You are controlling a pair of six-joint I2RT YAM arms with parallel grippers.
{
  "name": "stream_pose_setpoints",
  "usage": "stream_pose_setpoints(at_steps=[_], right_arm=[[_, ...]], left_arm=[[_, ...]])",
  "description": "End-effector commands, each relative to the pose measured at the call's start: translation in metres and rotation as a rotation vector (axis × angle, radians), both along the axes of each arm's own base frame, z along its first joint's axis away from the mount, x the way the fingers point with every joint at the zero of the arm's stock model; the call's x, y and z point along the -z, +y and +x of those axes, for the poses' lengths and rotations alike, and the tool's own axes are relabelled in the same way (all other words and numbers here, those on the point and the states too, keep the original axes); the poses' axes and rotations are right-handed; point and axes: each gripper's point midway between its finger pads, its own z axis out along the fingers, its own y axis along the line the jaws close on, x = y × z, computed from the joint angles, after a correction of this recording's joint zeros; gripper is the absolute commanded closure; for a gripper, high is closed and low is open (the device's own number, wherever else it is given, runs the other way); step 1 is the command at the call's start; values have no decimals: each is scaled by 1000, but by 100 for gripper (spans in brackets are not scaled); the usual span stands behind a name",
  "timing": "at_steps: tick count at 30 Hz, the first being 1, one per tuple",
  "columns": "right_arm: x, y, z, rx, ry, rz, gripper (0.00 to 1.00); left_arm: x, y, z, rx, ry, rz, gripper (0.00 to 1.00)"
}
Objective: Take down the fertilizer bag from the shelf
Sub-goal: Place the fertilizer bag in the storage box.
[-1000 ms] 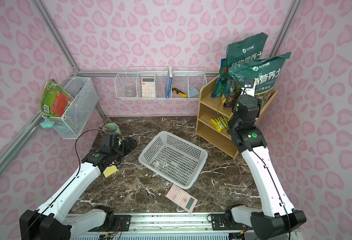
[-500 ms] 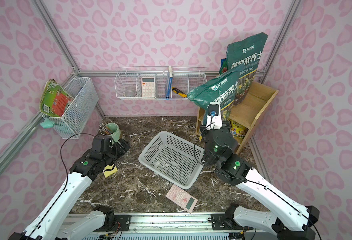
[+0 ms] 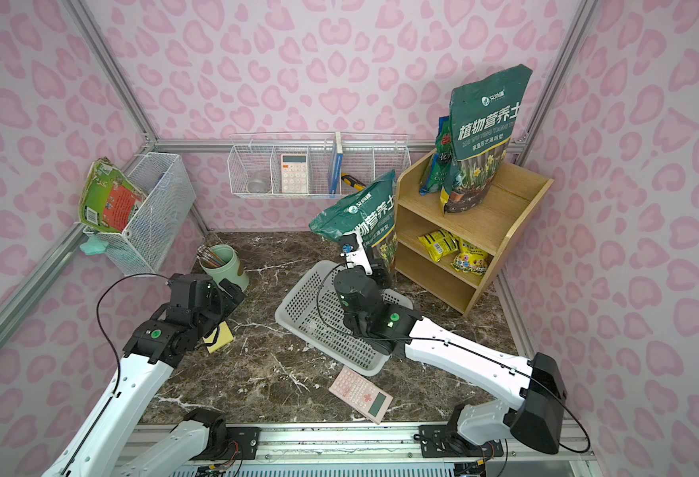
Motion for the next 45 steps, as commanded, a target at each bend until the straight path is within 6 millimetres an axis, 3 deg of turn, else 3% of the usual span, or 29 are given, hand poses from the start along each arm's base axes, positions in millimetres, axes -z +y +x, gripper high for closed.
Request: stream_pose_setpoints(at_steps=[1,11,21,26,30,37,39,42,45], right_arm=[[1,24,8,-30,-11,141,100],[97,93,35,-77,126,88,100],[150,163,49,-102,169,55,100],[171,185,49,-175,216,98,100],[189,199,47,-233,260,116,85],[203,218,37,-357,317,136,73],[201,218,35,-374,324,140,63],[192,213,31,-386,315,150,34],[175,201,25,-393,286,162,20]], left_arm=[[7,6,-3,-36,28,4,1],[17,5,3,-30,79,5,1],[16,7,1,-41,77,1,1],[15,6,-2,-40,70,-7,1],[15,6,-2,-40,65,-11,1],[15,6,-2,-41,69,-9,1],[14,6,-2,-41,66,-8,1],[14,7,-3,-42,63,-7,1],[14,7,-3,-41,62,-6,1]])
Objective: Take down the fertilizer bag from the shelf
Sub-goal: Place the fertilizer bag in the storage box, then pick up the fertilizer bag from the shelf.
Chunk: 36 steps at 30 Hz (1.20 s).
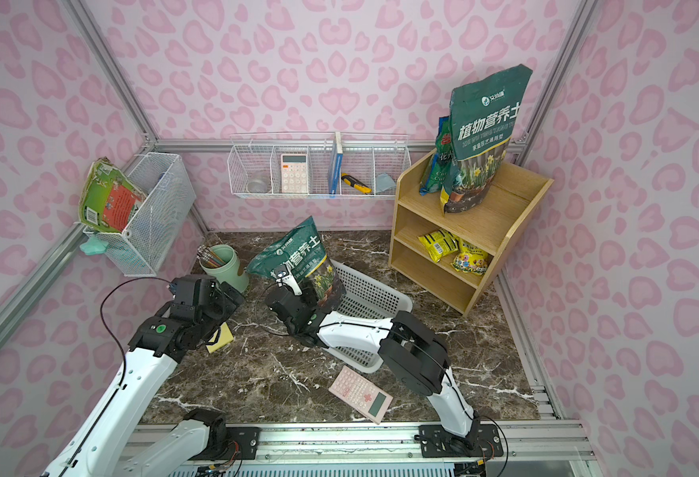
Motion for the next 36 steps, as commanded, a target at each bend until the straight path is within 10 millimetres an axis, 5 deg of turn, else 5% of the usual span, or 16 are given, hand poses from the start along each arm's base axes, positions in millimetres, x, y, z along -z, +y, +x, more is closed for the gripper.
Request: stream_pose_setpoints(at_steps=[1,7,9,14,16,21,23,33,36], right_arm=[[-17,-8,-6,-18,-16,24,17],[-77,-38,-17,-4,-80,79,13],[-88,-55,-23,4,-90,71,13],[-150,-99,-34,56,-172,142,11],[-156,-112,-35,72,-169,168,11],[-123,-123,-22,109,-66,154,15],[-130,-137,-18,170,-87,138,15],[-249,-230,8,411,-234,190,15],[-289,-275,8,521,-309,193,13]], left_arm=[[0,1,-2,-6,2,1,1],[2,0,-1,-2,7,-1,1],[3,0,0,-3,8,-1,1],[3,-5,3,22,10,-13,1],[3,-6,4,29,14,-15,1],[2,-5,3,25,7,-14,1],[2,-4,2,21,7,-14,1],[-4,-6,-2,27,-16,-27,1],[-6,-5,-5,25,-35,-33,1]])
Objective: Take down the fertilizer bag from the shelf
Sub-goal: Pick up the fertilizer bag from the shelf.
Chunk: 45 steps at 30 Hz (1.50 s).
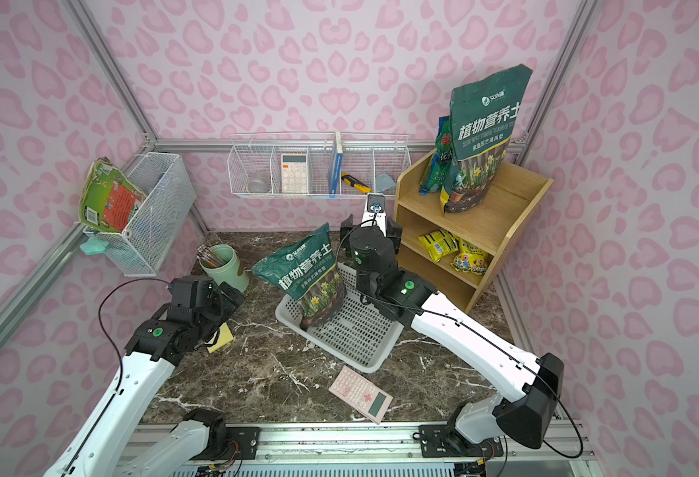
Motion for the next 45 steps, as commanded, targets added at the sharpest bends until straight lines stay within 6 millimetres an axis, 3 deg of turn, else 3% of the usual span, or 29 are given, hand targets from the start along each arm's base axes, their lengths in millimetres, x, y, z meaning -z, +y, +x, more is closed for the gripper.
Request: stream_pose_setpoints(at_steps=[1,3,6,11,18,24,29,38,42,45], right_arm=[[-33,-57,-1,163,-39,-30,13],[-52,-89,3,207,-61,11,13],[-71,-122,9,255,-75,28,13],[-93,-145,18,316,-91,-40,7],[-88,-176,50,422,11,-124,3],[-79,-205,65,477,46,-150,2],[-73,-217,82,471,55,-167,2],[-73,-210,117,463,72,-242,4],[-66,-205,121,441,70,-219,11],[-65,-198,113,421,18,-224,6]], left_arm=[[-2,-1,-1,1,-19,-11,1],[-2,-1,-2,1,-26,-11,1],[-4,-1,-2,5,-28,-10,1],[-1,-1,-1,2,-21,-9,1],[6,-5,3,14,7,-28,1],[3,-18,6,63,26,-73,1],[1,-29,7,111,30,-109,1],[0,-20,7,85,18,-68,1],[-4,-21,5,84,-1,-84,1],[-7,-32,3,126,-14,-137,1]])
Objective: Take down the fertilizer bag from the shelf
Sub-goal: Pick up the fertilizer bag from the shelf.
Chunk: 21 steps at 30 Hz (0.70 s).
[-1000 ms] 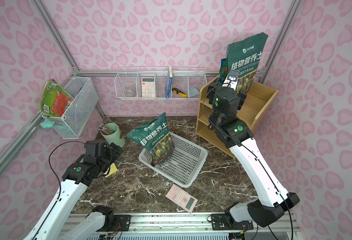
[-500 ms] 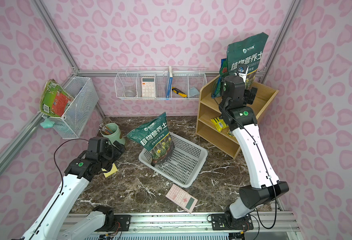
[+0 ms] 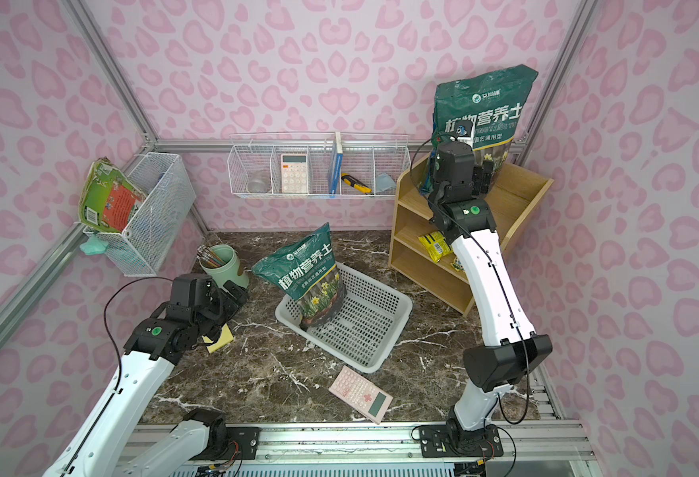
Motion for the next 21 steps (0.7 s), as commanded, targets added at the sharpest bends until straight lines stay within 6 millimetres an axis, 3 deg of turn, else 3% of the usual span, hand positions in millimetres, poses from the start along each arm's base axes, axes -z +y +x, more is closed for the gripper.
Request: stream_pose_setpoints(at_steps=[1,5,13,15,18,21], right_arm=[[-11,5,-10,-12,-90,-7,2],[-20,5,-24,-33,-200,2,0],[-17,-28,6,197,-95,-44,2],[-18,-29,12,179,-98,-41,19],[-13,-28,20,160,-96,-33,67],[-18,-28,16,155,-119,-11,97]], left_arm=[[-5,-11,-1,42,-16,-59,1],[-11,-18,-5,68,-36,-95,1],[-17,-18,-8,94,-61,-75,1],[-22,-14,-11,85,-73,-53,1],[-26,-8,-13,69,-104,-32,1],[-27,-5,-14,65,-129,-22,1]])
